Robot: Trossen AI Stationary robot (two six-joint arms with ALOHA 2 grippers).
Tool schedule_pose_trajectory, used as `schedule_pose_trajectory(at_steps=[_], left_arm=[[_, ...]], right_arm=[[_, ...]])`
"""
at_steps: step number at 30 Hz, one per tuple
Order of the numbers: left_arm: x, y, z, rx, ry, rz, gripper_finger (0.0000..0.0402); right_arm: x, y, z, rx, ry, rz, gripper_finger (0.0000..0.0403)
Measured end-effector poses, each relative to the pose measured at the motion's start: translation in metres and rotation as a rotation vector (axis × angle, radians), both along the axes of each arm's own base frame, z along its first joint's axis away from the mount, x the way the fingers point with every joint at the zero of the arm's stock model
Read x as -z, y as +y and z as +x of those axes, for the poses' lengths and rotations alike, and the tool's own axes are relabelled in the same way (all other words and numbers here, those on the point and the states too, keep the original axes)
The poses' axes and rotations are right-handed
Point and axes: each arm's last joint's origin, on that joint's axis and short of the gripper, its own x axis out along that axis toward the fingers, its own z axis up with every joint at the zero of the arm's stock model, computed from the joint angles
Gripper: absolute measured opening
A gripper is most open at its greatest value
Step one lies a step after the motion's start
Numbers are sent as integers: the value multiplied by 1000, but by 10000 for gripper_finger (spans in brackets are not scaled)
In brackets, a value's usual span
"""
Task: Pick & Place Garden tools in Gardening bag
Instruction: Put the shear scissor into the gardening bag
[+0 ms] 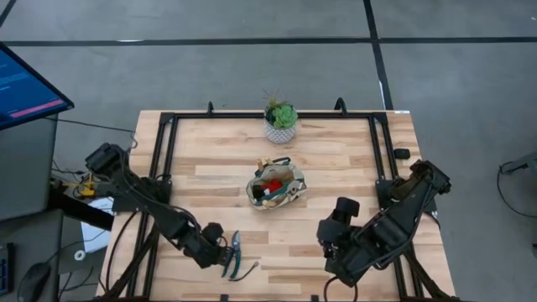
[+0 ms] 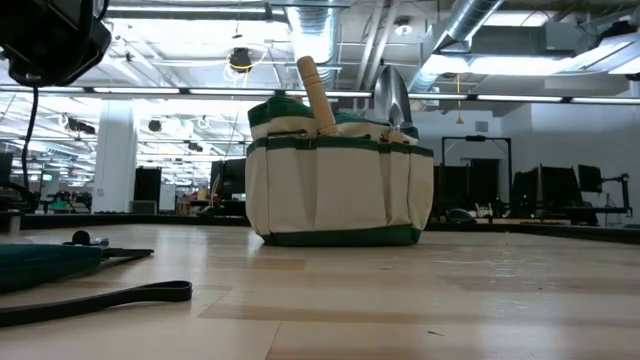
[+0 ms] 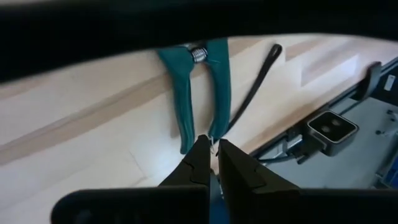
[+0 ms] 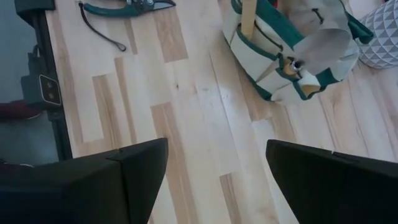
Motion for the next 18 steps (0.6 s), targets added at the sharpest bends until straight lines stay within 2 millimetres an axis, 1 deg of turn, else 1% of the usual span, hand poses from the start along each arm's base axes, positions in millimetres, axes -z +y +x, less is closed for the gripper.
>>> schedule_pose_trajectory(at_steps=[4, 8, 11, 18], left_arm=[[4, -1, 1, 7, 4, 16, 5], [9, -1, 3, 31, -6, 59, 25], [12, -1, 4, 53, -27, 109, 54], [12, -3, 2, 100, -47, 141, 144]], right_arm=[[1, 1, 1, 4, -2, -2, 265], [1, 0, 1, 24, -19, -4, 265], [1, 1, 1, 30, -27, -6, 265], [1, 1, 1, 32, -28, -5, 265]])
